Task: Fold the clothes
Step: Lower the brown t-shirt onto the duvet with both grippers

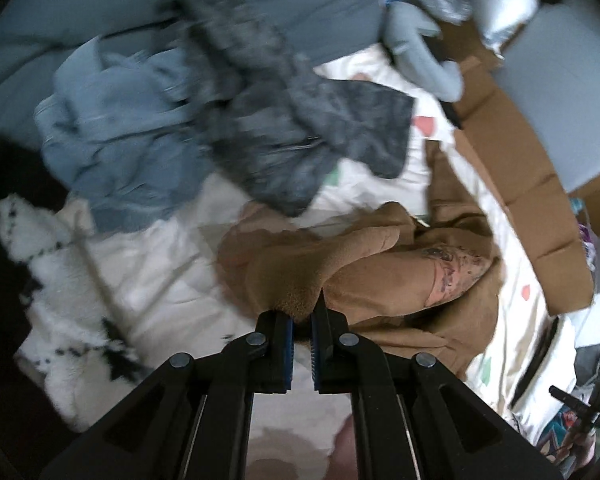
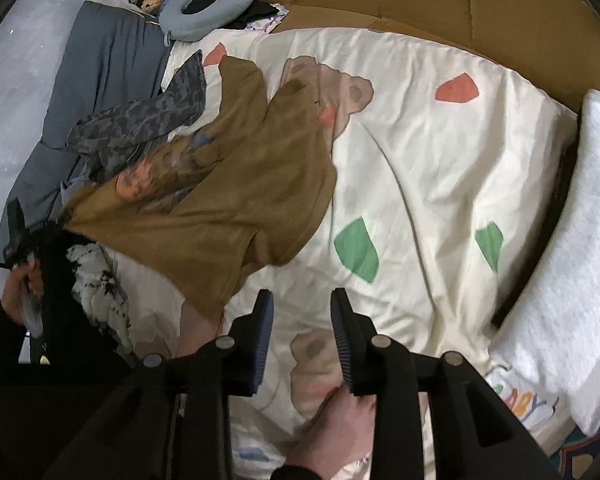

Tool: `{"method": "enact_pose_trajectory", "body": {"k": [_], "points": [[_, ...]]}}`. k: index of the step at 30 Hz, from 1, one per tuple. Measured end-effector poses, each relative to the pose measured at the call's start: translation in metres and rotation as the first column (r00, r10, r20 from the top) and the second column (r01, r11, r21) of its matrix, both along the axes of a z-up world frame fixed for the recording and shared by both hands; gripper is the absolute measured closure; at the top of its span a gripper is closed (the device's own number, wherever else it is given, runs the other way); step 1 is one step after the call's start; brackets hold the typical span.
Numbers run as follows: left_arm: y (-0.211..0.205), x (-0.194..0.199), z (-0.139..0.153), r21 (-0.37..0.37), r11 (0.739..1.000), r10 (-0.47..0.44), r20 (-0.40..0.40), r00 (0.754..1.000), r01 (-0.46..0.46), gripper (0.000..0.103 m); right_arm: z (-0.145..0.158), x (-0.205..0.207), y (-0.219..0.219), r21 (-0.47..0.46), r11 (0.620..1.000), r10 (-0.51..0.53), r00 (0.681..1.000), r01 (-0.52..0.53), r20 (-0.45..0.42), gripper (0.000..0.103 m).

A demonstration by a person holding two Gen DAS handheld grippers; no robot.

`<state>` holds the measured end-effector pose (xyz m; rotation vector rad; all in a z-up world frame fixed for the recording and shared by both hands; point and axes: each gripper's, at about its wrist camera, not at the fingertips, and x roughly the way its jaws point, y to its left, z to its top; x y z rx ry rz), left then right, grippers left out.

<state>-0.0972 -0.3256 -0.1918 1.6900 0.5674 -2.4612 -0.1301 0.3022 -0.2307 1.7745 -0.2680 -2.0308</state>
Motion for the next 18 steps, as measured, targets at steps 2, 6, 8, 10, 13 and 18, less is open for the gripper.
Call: {"method": "enact_pose_trajectory", "body": {"k": [2,6,8,10,13,18], "points": [[-0.013,0.005,-0.005,-0.009,1.0,0.022,0.01,1.0,-0.022,0.097,-0.006,-0.011,-0.006,0.002,1.0,0.004,1.0,-0.004,-0.002,0.069],[-0.042,0.017,-0.016,-0.031,0.997,0.076,0.031,0.997,-0.075,0.097,-0.017,-0.035,-0.021,0.01,1.0,0.018,1.0,-0.018,-0.008,0.066],[-0.056,0.025,-0.023,-0.039,0.994,0.104,0.045,0.994,-0.102,0.097,-0.023,-0.049,-0.031,0.015,1.0,0.027,1.0,-0.027,-0.012,0.064],[-0.069,0.034,-0.032,-0.043,0.99,0.134,0.061,0.989,-0.131,0.097,-0.03,-0.063,-0.041,0.013,0.999,0.037,0.999,-0.037,-0.016,0.063],[-0.084,0.046,-0.048,-0.049,0.986,0.165,0.091,0.982,-0.161,0.097,-0.041,-0.086,-0.057,0.018,0.998,0.056,0.998,-0.056,-0.021,0.059],[-0.096,0.05,-0.075,-0.042,0.983,0.185,0.122,0.975,-0.181,0.097,-0.066,-0.126,-0.092,0.058,0.992,0.111,0.994,-0.109,-0.023,0.043]]}}
